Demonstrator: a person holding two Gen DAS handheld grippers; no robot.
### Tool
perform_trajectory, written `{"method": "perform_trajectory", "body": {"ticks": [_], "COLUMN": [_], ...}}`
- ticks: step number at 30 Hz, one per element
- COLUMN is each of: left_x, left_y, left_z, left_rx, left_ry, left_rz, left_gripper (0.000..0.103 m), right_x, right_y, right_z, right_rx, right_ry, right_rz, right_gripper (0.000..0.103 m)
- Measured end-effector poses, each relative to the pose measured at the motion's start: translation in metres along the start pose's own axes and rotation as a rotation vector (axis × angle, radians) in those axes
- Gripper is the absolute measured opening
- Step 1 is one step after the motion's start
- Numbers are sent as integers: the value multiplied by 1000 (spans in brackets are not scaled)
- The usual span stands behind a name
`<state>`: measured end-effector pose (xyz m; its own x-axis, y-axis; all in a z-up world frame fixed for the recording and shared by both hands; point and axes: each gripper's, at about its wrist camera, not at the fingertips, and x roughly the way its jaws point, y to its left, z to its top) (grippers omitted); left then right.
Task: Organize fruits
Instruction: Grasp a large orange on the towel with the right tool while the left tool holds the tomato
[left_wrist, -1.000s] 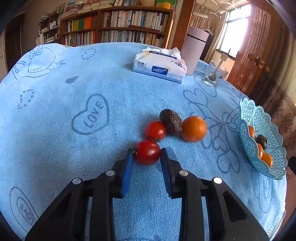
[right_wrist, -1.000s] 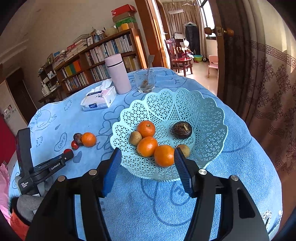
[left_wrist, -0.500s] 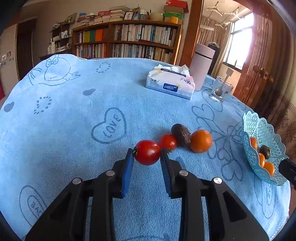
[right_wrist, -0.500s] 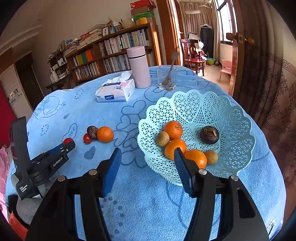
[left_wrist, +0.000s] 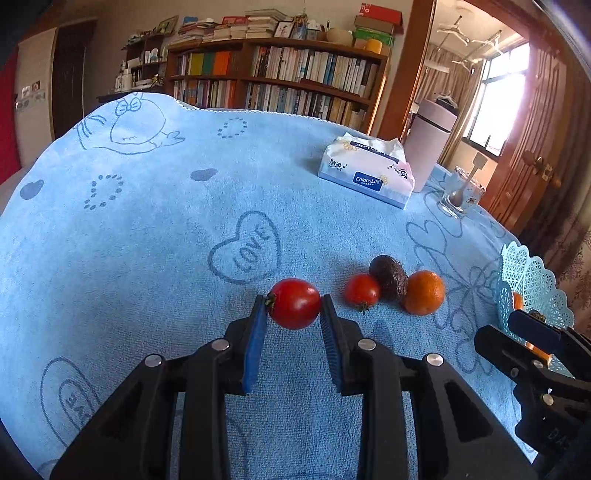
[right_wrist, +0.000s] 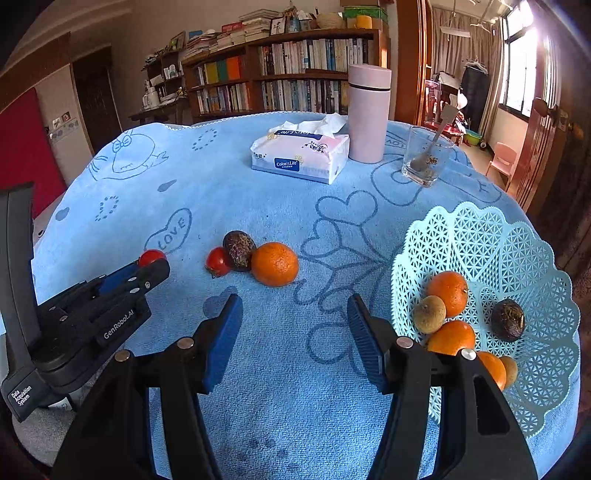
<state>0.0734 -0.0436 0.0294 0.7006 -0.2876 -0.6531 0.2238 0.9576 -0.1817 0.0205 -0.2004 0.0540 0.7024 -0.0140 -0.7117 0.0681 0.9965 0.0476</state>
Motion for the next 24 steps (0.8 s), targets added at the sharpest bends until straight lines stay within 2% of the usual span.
{"method": "perform_trajectory", "body": {"ticks": [4,10,15,18,19,22,24], "left_x": [1,3,5,5,5,5,5], "left_y": [0,1,2,2,2,1,1], "left_z": [0,-1,-1,-2,-2,-2,-2], "left_rx": [-4,-1,-7,-4,-3,-4,-3], "left_ry": [3,11,19,18,18,18,17], "left_rz": [1,-6,-12,-13,-13,-14,-13], "left_gripper": [30,30,30,30,30,30,30], "right_x": [22,58,86,89,89,86,82], "right_y": [11,18,14,14,15,16,16], "right_z": [7,18,23,25,25,25,25], "right_rx": [-38,-75,-71,-66,-67,-77,-64], "right_ry": [32,71,123,118,118,117,118], "right_rz": [22,5,2,7,9,12,15], "right_gripper": [61,60,60,60,58,41,41]}}
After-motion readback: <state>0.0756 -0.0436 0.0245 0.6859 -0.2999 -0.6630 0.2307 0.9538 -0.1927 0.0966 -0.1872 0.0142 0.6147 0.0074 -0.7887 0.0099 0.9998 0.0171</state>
